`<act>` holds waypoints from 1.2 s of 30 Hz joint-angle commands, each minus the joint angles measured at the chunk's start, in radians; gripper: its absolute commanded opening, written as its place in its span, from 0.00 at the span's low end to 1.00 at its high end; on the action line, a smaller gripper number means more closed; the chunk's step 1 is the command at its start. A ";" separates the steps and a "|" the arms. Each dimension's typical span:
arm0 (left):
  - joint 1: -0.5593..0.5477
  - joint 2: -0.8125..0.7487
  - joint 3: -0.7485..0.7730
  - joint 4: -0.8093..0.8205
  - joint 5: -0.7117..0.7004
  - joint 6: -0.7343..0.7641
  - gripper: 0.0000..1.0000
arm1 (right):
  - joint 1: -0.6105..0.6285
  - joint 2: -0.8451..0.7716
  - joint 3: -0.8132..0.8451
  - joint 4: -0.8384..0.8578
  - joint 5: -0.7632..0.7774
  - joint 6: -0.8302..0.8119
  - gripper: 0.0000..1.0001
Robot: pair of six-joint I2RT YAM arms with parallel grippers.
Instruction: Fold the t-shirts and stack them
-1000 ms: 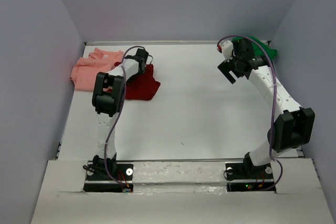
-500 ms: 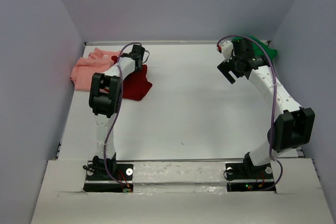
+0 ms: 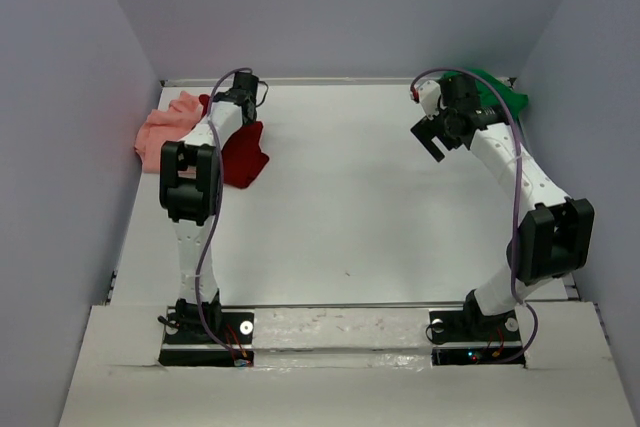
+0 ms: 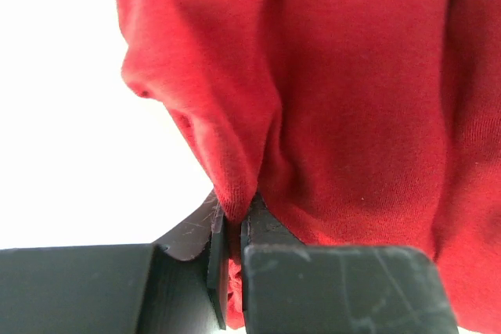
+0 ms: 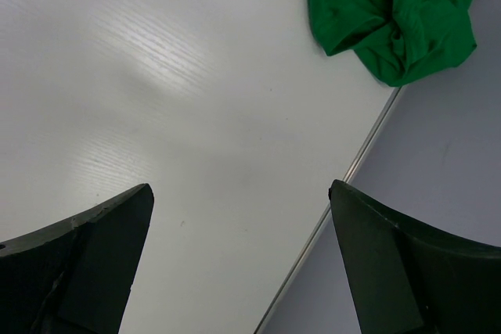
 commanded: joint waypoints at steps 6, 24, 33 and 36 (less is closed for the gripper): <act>0.029 -0.072 0.152 0.014 0.004 0.050 0.00 | 0.002 -0.016 -0.007 0.009 -0.036 0.024 0.99; 0.034 -0.037 0.275 -0.038 0.018 0.047 0.00 | 0.002 0.011 -0.045 0.009 -0.047 0.036 0.99; 0.064 -0.060 0.231 -0.009 0.041 0.031 0.00 | 0.002 0.019 -0.042 0.003 -0.047 0.041 0.99; 0.086 -0.054 0.254 -0.021 0.061 0.018 0.00 | 0.002 0.022 -0.042 -0.002 -0.049 0.042 0.99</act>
